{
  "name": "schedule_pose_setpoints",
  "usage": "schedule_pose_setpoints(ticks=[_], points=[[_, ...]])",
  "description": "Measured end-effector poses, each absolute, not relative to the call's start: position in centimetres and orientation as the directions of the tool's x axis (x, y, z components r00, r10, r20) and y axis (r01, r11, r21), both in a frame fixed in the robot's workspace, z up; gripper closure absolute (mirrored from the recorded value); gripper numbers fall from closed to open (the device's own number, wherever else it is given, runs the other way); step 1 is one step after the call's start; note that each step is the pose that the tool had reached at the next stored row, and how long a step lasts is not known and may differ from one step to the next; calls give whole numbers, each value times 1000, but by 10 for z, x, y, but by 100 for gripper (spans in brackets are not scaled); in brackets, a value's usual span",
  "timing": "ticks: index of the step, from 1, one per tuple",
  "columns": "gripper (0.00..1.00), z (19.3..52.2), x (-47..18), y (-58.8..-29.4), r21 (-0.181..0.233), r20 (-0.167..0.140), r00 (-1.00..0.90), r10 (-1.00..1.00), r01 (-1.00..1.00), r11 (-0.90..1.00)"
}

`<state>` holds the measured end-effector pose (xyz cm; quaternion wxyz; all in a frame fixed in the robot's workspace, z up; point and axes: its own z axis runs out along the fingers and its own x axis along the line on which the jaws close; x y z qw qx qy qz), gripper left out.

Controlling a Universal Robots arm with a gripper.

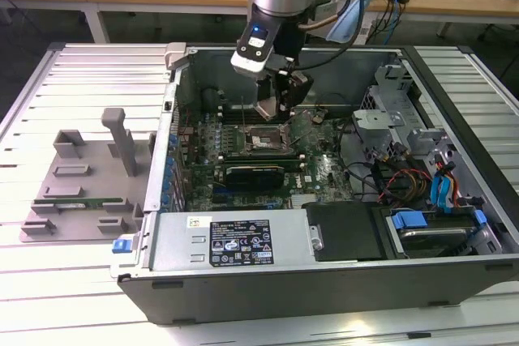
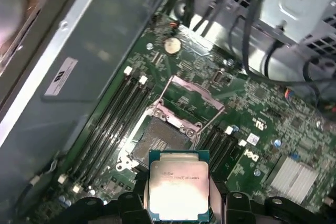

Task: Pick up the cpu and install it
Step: 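Place the cpu into insertion slot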

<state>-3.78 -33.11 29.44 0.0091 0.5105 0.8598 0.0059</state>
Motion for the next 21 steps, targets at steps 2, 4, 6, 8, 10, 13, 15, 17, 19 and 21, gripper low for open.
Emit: schedule_pose_setpoints(ticks=[2,4,6,8,10,13,15,17,19,21], points=[[45,294,-38,-331,19,-10,-424,906,905,424],[45,293,-38,-331,19,-10,-365,931,931,365],[45,293,-38,-331,19,-10,-334,942,942,334],[45,293,-38,-331,19,-10,-277,961,961,277],[45,292,-38,-331,19,-10,-227,974,974,227],[45,291,-38,-331,19,-10,-118,993,993,118],[45,291,-38,-331,19,-10,-82,997,996,82],[45,291,-38,-331,19,-10,-81,997,997,81],[45,288,-38,-331,23,-10,-81,997,996,81],[45,283,-39,-331,27,-10,-79,997,996,79]])
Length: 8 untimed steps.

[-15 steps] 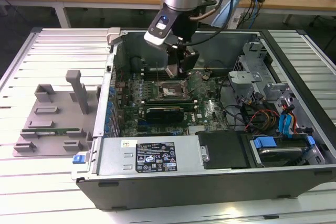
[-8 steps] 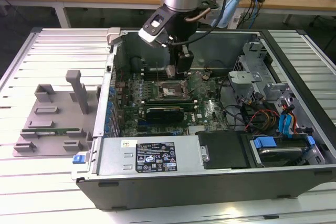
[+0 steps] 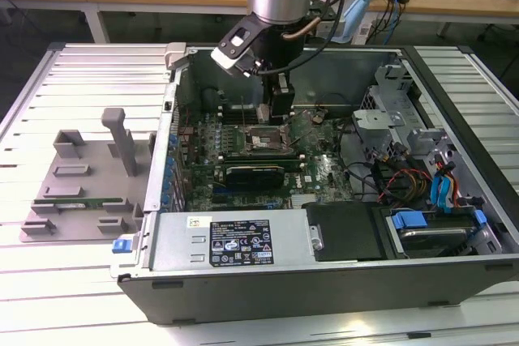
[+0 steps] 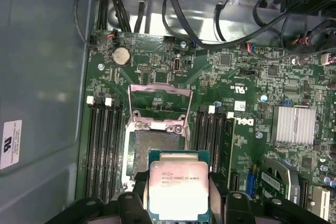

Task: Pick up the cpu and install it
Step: 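Place the cpu into insertion slot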

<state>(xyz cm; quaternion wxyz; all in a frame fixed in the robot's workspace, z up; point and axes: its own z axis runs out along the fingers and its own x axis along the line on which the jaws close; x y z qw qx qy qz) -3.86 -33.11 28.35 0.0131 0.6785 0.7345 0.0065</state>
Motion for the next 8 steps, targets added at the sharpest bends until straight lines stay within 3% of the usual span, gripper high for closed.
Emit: schedule_pose_setpoints(ticks=[8], points=[[45,274,-41,-330,51,-12,-35,999,998,36]])
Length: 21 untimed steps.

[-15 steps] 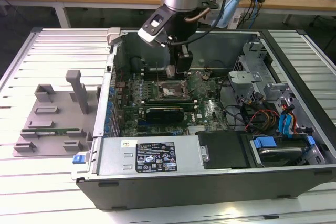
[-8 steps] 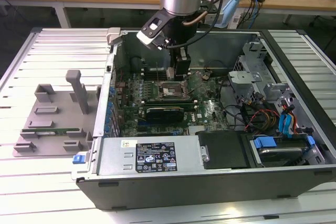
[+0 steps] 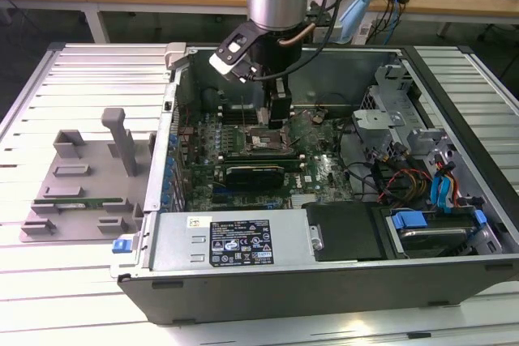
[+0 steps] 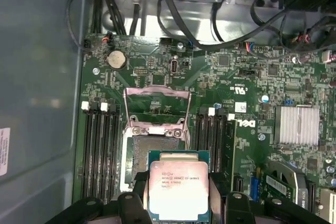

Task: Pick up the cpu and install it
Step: 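Place the cpu into insertion slot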

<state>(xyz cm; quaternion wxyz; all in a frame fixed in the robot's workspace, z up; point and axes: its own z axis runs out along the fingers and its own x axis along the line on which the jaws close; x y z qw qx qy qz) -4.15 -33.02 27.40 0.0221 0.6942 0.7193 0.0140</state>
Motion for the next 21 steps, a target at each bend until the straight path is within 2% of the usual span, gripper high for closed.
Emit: schedule_pose_setpoints(ticks=[21], points=[[45,228,-44,-316,51,-12,-74,997,996,75]])
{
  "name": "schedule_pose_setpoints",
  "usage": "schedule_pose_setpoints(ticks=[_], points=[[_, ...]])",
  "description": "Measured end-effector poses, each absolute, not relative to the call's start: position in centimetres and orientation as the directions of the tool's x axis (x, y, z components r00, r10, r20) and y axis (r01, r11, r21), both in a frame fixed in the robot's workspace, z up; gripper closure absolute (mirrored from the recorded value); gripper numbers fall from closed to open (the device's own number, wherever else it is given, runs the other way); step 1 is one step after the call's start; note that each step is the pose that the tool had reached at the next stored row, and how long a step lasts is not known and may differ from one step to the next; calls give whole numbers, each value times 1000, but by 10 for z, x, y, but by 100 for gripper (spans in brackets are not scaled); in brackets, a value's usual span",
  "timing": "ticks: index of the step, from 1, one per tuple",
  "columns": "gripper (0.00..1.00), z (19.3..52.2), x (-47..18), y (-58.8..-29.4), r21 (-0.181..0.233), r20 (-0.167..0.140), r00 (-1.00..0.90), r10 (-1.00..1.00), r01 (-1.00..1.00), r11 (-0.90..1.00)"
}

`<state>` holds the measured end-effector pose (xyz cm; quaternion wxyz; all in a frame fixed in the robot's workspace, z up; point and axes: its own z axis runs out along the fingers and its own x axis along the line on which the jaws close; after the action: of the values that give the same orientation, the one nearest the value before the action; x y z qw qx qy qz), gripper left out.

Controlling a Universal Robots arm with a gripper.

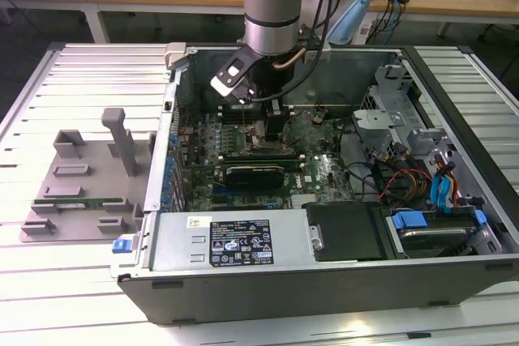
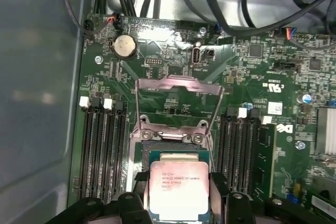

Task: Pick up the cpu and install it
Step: 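Place the cpu into insertion slot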

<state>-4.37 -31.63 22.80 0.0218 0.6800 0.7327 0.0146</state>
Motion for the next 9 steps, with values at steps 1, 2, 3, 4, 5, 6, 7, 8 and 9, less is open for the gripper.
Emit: schedule_pose_setpoints(ticks=[1,2,3,4,5,6,7,8,9], points=[[45,226,-44,-316,51,-12,-74,997,996,75],[45,225,-44,-316,51,-12,-74,997,996,75],[45,222,-44,-316,51,-12,-74,997,996,75],[45,220,-44,-316,51,-12,-74,997,996,75],[45,218,-44,-316,51,-12,-74,997,996,75],[45,218,-44,-316,51,-13,-74,997,996,75],[45,217,-44,-316,51,-12,-73,997,996,73],[45,217,-44,-316,51,-12,-62,998,997,62],[45,217,-44,-316,51,-12,-54,998,997,55]])
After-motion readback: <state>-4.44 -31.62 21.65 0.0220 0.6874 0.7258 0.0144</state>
